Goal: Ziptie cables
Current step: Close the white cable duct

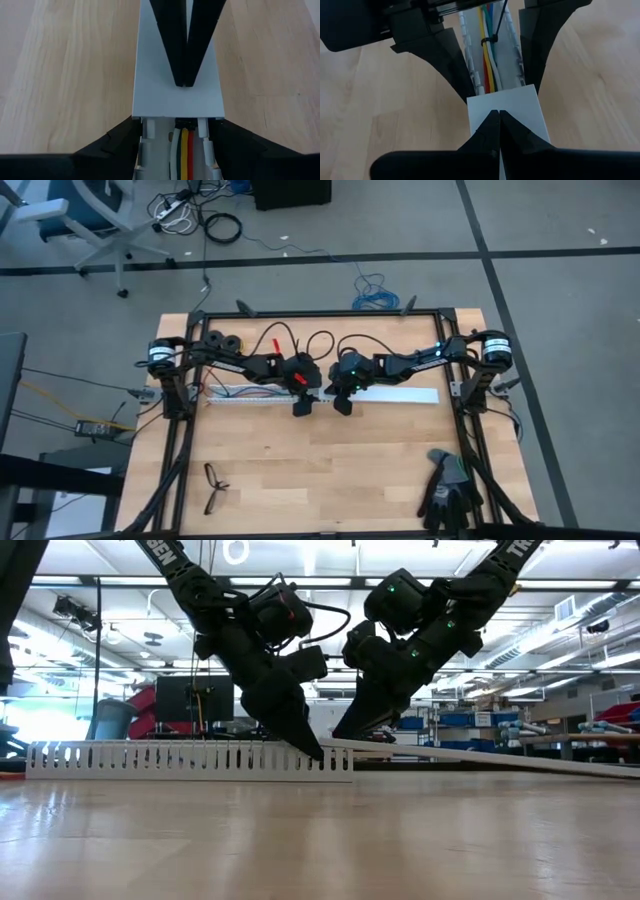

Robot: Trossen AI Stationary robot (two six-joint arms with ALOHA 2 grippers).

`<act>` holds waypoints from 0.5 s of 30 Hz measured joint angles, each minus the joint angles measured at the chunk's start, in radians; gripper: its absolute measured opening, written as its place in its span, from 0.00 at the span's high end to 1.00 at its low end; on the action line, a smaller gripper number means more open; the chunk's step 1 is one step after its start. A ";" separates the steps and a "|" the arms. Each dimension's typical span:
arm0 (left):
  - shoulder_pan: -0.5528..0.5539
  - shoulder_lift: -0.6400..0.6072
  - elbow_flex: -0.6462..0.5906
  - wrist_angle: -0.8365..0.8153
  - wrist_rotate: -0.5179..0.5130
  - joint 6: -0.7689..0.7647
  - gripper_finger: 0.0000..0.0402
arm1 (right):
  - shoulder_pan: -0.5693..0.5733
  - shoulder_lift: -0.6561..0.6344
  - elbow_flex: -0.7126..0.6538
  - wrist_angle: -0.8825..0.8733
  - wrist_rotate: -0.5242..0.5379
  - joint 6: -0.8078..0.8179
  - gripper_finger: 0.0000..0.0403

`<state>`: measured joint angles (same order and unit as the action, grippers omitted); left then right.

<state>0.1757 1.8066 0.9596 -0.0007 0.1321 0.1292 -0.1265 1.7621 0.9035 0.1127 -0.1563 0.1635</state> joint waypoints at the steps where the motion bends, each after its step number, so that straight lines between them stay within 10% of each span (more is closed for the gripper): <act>1: 0.000 -0.004 0.000 -0.002 0.008 -0.003 0.44 | 0.000 0.000 0.000 -0.002 -0.002 0.000 1.00; 15: 0.000 -0.027 0.000 -0.052 0.031 -0.074 0.42 | 0.000 0.002 0.000 -0.003 -0.024 0.002 1.00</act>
<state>0.1761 1.7794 0.9600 -0.0527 0.1631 0.0554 -0.1261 1.7639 0.9031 0.1097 -0.1799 0.1654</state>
